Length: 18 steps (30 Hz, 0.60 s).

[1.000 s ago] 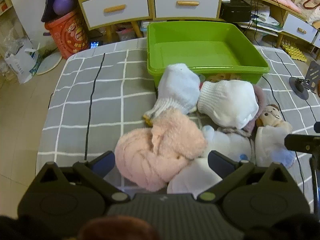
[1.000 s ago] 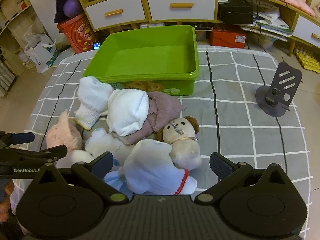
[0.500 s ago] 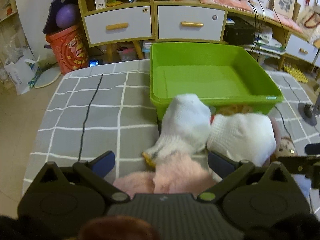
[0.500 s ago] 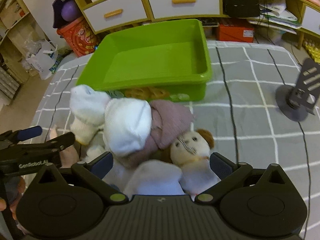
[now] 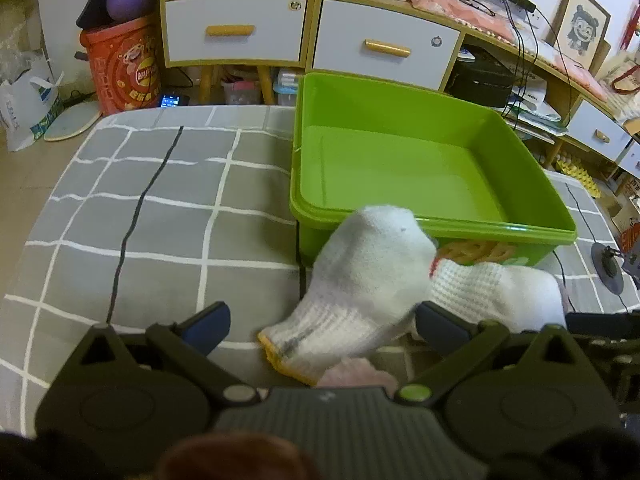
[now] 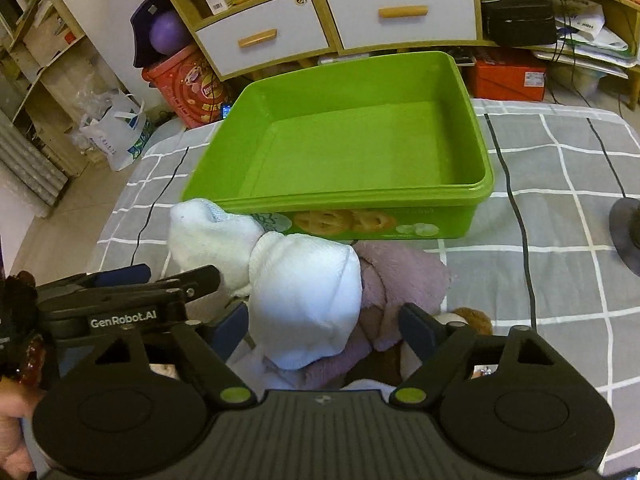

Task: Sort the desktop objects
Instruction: 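Close the left gripper on a yellow-cuffed glove while the right gripper grasps a white glove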

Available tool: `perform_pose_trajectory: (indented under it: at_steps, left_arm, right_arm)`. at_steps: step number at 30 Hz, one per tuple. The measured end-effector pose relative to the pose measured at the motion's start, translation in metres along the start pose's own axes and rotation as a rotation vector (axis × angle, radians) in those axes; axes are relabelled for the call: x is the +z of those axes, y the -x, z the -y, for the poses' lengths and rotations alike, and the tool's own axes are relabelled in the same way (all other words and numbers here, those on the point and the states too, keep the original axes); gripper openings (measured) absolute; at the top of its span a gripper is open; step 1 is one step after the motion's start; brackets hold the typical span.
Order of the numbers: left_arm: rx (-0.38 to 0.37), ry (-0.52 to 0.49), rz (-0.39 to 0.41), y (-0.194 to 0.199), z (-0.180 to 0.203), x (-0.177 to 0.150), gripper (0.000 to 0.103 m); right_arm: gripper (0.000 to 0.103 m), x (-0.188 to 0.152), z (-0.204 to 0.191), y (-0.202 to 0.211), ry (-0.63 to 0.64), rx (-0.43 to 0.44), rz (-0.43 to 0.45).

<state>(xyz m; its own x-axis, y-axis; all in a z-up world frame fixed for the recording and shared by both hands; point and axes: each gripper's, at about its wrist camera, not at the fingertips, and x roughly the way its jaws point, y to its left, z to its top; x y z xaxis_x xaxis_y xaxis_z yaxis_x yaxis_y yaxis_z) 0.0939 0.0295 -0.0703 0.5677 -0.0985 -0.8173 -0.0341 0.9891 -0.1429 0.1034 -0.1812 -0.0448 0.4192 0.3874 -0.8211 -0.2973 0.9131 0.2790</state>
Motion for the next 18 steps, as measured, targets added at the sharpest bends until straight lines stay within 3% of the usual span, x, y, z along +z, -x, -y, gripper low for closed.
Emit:
perform_pose_trajectory:
  at_steps: [6,10,12,15,18]
  left_arm:
    - [-0.020,0.020,-0.001,-0.0067,0.0008,0.0001,0.101]
    - [-0.041,0.037,-0.006,-0.0094,0.0026,0.0013,0.092]
    - [-0.052,0.037,-0.005,-0.0095,0.0043,0.0013,0.087]
    - [-0.068,0.038,-0.003,-0.0086,0.0059,0.0015,0.077]
    - [-0.072,0.034,0.000,-0.0075,0.0077,0.0016,0.070]
  right_arm:
    - [0.079,0.0015,0.0010,0.0002,0.007,0.000,0.020]
    - [0.076,0.0012,0.0007,0.0006,0.012,0.004,0.027]
    - [0.073,0.0011,0.0004,0.0010,0.014,0.011,0.030]
    - [0.059,0.0012,0.0007,0.0012,0.004,0.053,0.024]
    - [0.058,0.0000,-0.0018,0.0003,0.013,0.053,0.022]
